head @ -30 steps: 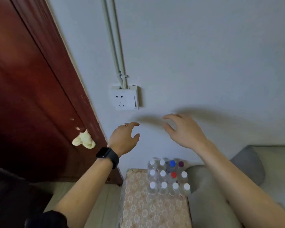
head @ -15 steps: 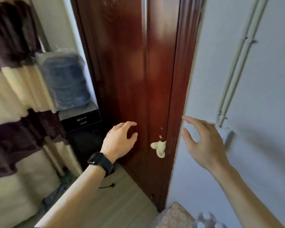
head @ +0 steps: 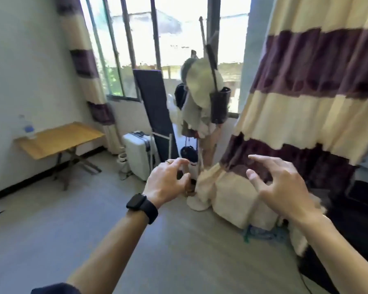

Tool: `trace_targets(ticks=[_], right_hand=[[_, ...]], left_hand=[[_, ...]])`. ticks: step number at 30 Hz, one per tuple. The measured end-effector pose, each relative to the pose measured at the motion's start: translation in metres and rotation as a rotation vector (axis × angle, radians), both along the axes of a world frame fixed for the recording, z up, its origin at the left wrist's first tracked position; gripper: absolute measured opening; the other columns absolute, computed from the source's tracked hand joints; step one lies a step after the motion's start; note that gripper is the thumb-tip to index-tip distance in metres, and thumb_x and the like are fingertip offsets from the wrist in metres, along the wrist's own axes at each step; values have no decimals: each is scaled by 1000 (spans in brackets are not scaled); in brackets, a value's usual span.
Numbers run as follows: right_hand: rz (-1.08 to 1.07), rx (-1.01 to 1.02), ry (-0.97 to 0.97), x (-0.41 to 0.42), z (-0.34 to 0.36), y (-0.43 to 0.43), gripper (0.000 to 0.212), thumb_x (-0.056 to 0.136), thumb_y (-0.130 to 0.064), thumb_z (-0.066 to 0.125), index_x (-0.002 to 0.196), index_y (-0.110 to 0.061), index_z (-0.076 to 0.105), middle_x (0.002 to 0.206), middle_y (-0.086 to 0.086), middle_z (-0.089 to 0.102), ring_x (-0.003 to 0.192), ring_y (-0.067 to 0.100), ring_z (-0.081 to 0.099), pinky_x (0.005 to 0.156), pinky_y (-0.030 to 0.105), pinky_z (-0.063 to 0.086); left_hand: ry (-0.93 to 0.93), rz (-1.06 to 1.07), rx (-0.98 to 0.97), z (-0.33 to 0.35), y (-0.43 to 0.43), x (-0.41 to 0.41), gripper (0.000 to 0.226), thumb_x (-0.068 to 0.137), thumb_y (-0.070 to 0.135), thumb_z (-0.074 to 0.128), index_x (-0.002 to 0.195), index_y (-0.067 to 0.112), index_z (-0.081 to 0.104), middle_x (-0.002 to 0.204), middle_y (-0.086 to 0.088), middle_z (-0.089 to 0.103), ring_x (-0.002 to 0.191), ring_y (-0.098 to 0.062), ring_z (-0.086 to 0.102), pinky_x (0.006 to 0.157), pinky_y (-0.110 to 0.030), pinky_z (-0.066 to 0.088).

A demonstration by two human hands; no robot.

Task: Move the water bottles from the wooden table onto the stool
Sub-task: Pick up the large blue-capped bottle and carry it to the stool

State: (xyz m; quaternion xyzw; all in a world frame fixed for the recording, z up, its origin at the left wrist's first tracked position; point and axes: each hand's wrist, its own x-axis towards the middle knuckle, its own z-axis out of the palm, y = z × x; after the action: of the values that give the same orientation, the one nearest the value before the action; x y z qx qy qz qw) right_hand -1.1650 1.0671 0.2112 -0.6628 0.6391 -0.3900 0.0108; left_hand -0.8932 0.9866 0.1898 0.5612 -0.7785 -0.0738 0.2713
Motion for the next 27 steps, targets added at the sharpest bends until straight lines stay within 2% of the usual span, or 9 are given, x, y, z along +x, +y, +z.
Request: trace_targets(ticks=[5,10,14,20,23,27], right_hand=[[317,-16,31,186,-6,-111,41,90,-40,65,131,-36,61,132,-4,60,124,22,45,105,34,37],[557,22,77,339,-17,-169,42,92,-47,61,134,-39,58,139,-8,55,131,22,41,110,33,33],[689,14,77,434,-19,-201,41,92,-49,59,132,-40,59,140,-9,53,133,20,38,110,31,32],[805,16,104,538,-26,-256,39,92,-53,56,130,-42,58,140,-11,52,132,21,39,108,35,38],[836,3,97,591,-22,-295,38,93,-52,56,130,-42,58,140,-11,52,132,21,38,106,35,38],[864,-59,97,664,-2,-367,41,91,-55,55,130,-42,59,138,-13,54,132,20,39,106,32,38]], left_hand=[[-29,358,10,-2,-20,196,41,92,42,59,132,35,56,131,8,61,124,-18,55,101,-33,45],[29,610,42,-5,-14,340,49,85,48,56,131,32,55,126,1,64,120,-23,58,100,-39,47],[69,740,62,-5,-10,421,44,91,37,63,133,29,55,130,-2,63,125,-22,56,103,-36,45],[131,850,71,-13,-28,510,46,81,49,57,126,36,59,127,7,65,121,-13,59,100,-39,49],[91,901,35,-5,-58,559,38,86,39,64,124,33,61,118,3,67,114,-16,61,97,-34,49],[76,964,-41,18,-114,628,37,88,38,64,125,35,61,118,3,66,116,-16,60,98,-37,48]])
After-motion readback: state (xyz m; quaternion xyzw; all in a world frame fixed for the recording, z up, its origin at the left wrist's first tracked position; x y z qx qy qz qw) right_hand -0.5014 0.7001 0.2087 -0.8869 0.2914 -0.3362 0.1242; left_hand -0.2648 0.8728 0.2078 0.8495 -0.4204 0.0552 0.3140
